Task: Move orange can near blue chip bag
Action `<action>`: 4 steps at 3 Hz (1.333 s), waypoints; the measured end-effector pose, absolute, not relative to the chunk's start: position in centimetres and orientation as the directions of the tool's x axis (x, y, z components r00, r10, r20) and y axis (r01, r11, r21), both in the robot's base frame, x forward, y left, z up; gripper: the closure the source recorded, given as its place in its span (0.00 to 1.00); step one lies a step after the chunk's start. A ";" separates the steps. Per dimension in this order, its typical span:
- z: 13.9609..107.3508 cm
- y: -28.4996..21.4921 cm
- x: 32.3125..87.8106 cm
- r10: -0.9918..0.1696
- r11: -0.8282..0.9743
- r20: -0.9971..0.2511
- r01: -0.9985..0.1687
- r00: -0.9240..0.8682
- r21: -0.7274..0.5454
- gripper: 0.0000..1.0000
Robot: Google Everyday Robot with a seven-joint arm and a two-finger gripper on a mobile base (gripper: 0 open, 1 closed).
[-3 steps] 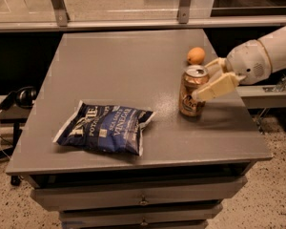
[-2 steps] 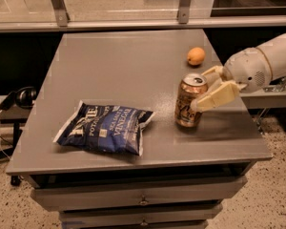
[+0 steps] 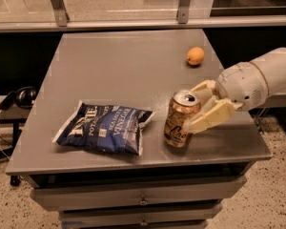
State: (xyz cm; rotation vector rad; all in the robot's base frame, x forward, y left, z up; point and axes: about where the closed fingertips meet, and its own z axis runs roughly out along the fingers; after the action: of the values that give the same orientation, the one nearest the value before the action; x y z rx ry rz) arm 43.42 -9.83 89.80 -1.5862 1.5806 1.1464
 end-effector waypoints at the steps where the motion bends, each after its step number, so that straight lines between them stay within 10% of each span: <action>1: 89.3 -8.5 41.4 -0.463 -0.114 -0.886 -0.989 -0.033 0.096 1.00; 4: 90.1 -4.6 38.5 -0.536 -0.113 -0.834 -0.990 0.128 -0.080 0.35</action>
Offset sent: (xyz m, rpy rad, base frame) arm -0.0494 0.0391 -0.0018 -0.1211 -0.2501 0.0306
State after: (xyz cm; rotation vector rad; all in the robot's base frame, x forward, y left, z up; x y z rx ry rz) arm 38.51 -4.65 90.08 -1.7373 1.4841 0.8615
